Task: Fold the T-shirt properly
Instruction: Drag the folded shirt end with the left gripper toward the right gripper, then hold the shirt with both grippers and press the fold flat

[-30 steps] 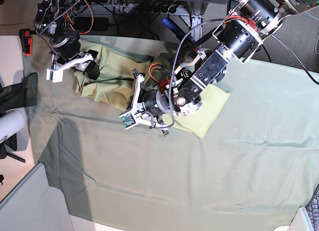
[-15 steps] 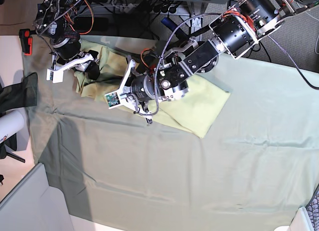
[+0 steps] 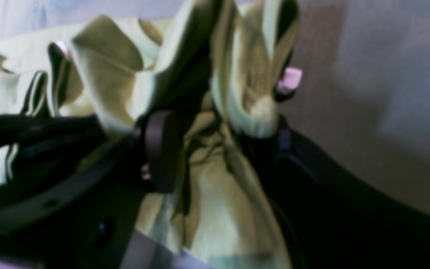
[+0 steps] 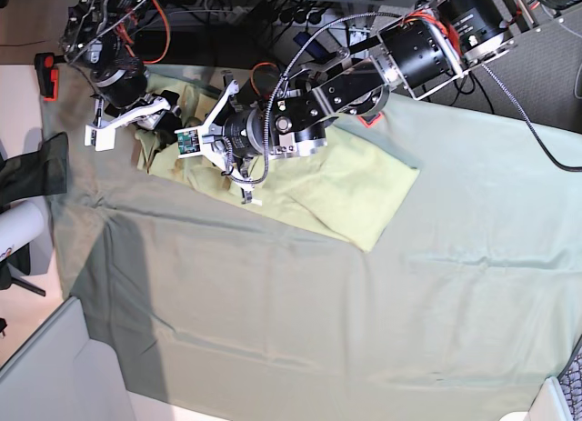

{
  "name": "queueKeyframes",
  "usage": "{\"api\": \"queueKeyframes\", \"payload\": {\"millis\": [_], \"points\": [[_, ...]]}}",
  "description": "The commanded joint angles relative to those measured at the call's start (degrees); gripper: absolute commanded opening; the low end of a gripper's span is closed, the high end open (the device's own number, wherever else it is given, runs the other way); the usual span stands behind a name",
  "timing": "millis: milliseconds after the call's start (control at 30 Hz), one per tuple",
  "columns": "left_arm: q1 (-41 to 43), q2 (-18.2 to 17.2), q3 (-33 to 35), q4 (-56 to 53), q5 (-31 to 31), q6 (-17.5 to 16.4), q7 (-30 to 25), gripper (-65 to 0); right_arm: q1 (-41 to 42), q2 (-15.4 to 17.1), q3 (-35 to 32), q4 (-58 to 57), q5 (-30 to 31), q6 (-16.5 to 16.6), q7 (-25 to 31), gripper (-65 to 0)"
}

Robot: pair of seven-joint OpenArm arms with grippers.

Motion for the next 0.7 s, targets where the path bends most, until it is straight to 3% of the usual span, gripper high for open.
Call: {"api": "queueKeyframes", "payload": {"millis": [0, 233, 400, 467, 567, 667], "points": [[-1.0, 0.9, -0.1, -0.7, -0.2, 0.3, -1.8, -65.0, 0.1, 0.8, 1.7, 1.0, 1.2, 1.8, 0.5, -32.9], [-1.0, 0.9, -0.1, -6.3, -0.2, 0.3, -2.6, -65.0, 0.1, 1.2, 13.1, 1.0, 5.0, 1.9, -0.7, -32.9], [-1.0, 0.9, -0.1, -6.2, -0.2, 0.3, -3.4, -65.0, 0.2, 1.2, 15.8, 1.2, 11.4, 5.6, -2.2, -33.5], [-0.8, 0.9, -0.1, -6.2, -0.2, 0.3, -3.4, -65.0, 0.2, 1.1, 15.7, 1.9, 14.1, 6.3, -2.6, -40.5], [-0.4, 0.9, -0.1, -6.2, -0.2, 0.3, -3.4, -65.0, 0.3, 0.7, 15.7, 5.0, 16.3, 6.3, -3.0, -64.4], [0.5, 0.9, -0.1, -6.2, -0.2, 0.3, -3.2, -65.0, 0.5, -0.4, 15.5, 8.7, 16.3, 6.3, -2.9, -65.0]]}}
